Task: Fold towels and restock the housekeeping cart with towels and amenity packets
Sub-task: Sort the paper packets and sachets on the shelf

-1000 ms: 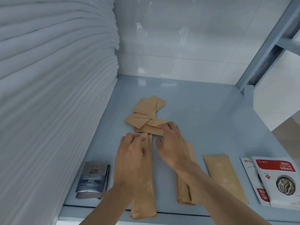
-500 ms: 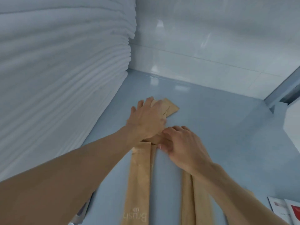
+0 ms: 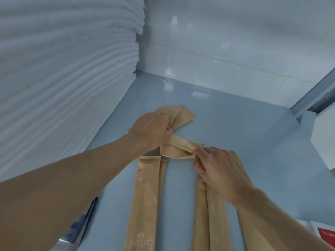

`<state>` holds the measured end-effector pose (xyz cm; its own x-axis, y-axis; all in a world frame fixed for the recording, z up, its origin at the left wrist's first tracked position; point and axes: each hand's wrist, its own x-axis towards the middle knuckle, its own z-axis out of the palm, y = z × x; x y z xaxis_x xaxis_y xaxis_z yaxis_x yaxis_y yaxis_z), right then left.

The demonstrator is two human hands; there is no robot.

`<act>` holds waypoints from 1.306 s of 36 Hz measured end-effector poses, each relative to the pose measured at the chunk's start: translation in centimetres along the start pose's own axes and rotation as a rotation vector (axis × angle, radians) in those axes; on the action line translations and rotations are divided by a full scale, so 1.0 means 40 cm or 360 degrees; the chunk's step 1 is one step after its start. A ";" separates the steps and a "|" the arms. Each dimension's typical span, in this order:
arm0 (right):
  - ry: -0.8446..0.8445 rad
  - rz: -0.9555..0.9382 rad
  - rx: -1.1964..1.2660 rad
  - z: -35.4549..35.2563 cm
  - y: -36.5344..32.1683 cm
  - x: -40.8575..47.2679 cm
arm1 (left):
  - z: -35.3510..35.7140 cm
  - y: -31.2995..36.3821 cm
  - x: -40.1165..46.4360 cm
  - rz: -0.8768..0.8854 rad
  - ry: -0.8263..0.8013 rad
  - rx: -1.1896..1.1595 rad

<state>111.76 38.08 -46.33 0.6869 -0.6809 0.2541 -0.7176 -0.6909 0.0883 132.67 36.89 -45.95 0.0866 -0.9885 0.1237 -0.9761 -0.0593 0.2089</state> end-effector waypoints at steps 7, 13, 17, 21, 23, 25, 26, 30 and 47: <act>0.0370 0.0824 0.0733 -0.021 0.042 -0.038 | -0.002 -0.026 -0.021 0.0001 0.0101 0.0124; 0.0527 0.1557 0.1870 -0.049 0.041 -0.053 | -0.023 -0.056 -0.024 -0.0287 0.0412 -0.0103; 0.0568 0.1694 0.2384 -0.073 0.015 -0.083 | -0.058 -0.046 -0.030 -0.0553 0.0654 -0.0868; 0.0663 0.1697 0.2661 -0.094 -0.019 -0.109 | -0.105 0.028 -0.076 -0.0689 0.0475 -0.2171; 0.0684 0.1665 0.2739 -0.101 -0.036 -0.116 | -0.117 0.077 -0.113 -0.0687 0.0276 -0.2585; 0.0675 0.1634 0.2758 -0.113 -0.059 -0.123 | -0.113 0.123 -0.154 -0.0701 0.0067 -0.2877; 0.0656 0.1623 0.2745 -0.120 -0.074 -0.127 | -0.105 0.139 -0.174 -0.0704 -0.0021 -0.2972; 0.0570 0.1658 0.2534 -0.135 -0.130 -0.150 | -0.074 0.178 -0.262 -0.0681 -0.0253 -0.3148; 0.0598 0.1864 0.2174 -0.192 -0.223 -0.286 | -0.082 0.189 -0.461 -0.0640 -0.0309 -0.3115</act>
<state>109.41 53.92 -42.61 -0.2342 -0.9503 -0.2052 -0.0369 0.2196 -0.9749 124.35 55.12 -43.49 0.0538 -0.9669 -0.2495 0.5978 -0.1689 0.7836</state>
